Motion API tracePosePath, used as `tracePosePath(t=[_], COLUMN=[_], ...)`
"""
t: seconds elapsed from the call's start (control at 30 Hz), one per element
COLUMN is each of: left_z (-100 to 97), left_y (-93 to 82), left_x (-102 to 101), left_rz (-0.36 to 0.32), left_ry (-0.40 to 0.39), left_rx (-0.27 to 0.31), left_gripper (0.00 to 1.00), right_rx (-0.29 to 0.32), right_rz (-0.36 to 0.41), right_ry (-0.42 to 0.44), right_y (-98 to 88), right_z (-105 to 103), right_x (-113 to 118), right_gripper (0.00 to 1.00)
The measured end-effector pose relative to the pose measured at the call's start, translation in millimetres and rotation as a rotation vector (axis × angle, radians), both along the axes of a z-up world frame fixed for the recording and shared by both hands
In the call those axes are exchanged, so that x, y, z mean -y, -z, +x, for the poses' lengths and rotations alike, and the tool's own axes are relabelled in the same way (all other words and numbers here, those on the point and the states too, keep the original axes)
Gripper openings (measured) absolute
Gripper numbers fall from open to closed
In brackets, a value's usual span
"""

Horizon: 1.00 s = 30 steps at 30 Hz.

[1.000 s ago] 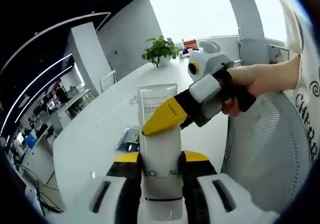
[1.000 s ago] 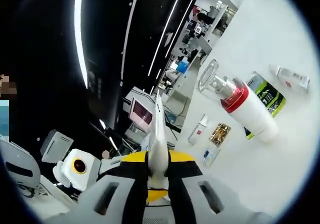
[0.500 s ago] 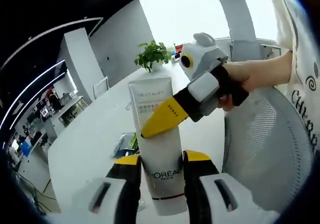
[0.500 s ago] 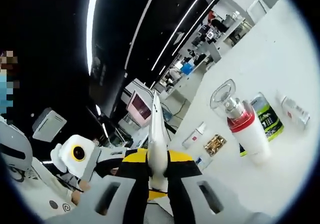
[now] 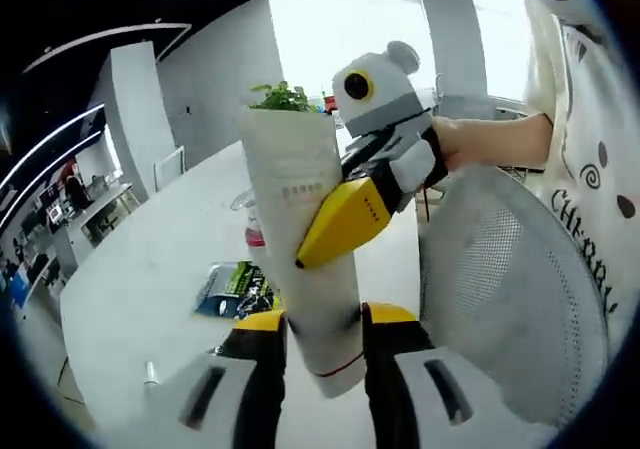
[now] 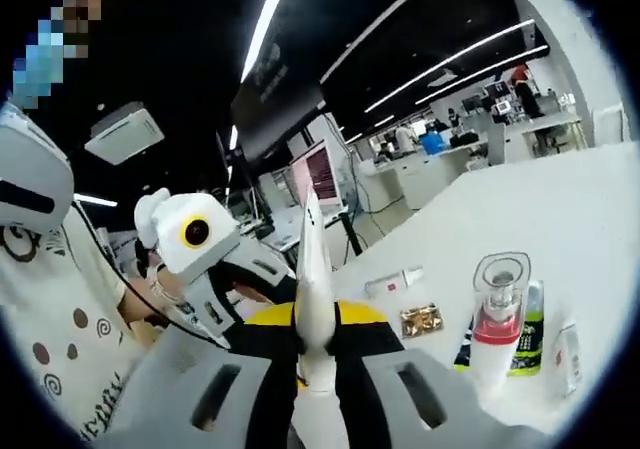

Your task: Arrange the skincare products in the storage area until every visible bottle or jar stands upright without overlapping.

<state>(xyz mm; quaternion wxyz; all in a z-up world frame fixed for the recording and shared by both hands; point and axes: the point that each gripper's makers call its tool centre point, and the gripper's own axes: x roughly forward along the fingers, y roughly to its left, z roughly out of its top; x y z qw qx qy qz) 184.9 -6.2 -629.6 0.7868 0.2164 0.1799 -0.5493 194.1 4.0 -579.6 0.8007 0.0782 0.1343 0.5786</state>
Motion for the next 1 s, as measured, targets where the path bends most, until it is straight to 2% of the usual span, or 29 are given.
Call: tracePosePath(t=[0.03, 0.13, 0.17, 0.2, 0.33, 0.37, 0.53, 0.6, 0.73, 0.9, 1.0], left_z=[-0.3, -3.8, -4.3, -4.8, -4.7, -4.8, -3.9, -4.2, -3.1, 2.3, 5.8], left_y=[2.7, 10.5, 13.0, 14.5, 20.1, 21.2, 26.2, 27.1, 27.5, 31.7, 34.5], left_x=[0.8, 2.3, 3.2, 4.4, 5.4, 6.2, 6.4, 7.5, 11.0, 14.4, 15.7], left_rz=[0.005, 0.049, 0.061, 0.065, 0.084, 0.081, 0.082, 0.076, 0.042, 0.015, -0.011], left_ry=[0.006, 0.041, 0.046, 0.049, 0.061, 0.064, 0.078, 0.081, 0.081, 0.069, 0.047], left_rx=[-0.016, -0.016, -0.017, -0.016, -0.015, -0.024, -0.032, -0.037, -0.048, -0.060, -0.088], left_gripper=[0.25, 0.24, 0.24, 0.23, 0.22, 0.21, 0.20, 0.19, 0.19, 0.18, 0.17], right_rx=[0.045, 0.114, 0.103, 0.118, 0.203, 0.186, 0.229, 0.224, 0.246, 0.246, 0.252], right_rz=[-0.028, -0.087, -0.110, -0.137, -0.209, -0.210, -0.249, -0.253, -0.256, -0.286, -0.325], right_ry=[-0.042, -0.122, -0.129, -0.149, -0.233, -0.229, -0.302, -0.318, -0.371, -0.380, -0.394], right_y=[-0.7, 0.5, 3.6, 6.2, 11.8, 12.4, 17.7, 18.8, 21.5, 24.6, 30.0], right_z=[-2.6, -8.1, -7.9, -8.3, -12.6, -12.3, -14.0, -14.4, -15.5, -13.1, -9.0], right_x=[-1.4, -4.6, -4.9, -5.1, -7.3, -7.8, -8.5, -8.9, -8.3, -8.7, -7.7], right_gripper=[0.12, 0.12, 0.12, 0.12, 0.12, 0.12, 0.12, 0.12, 0.12, 0.12, 0.13])
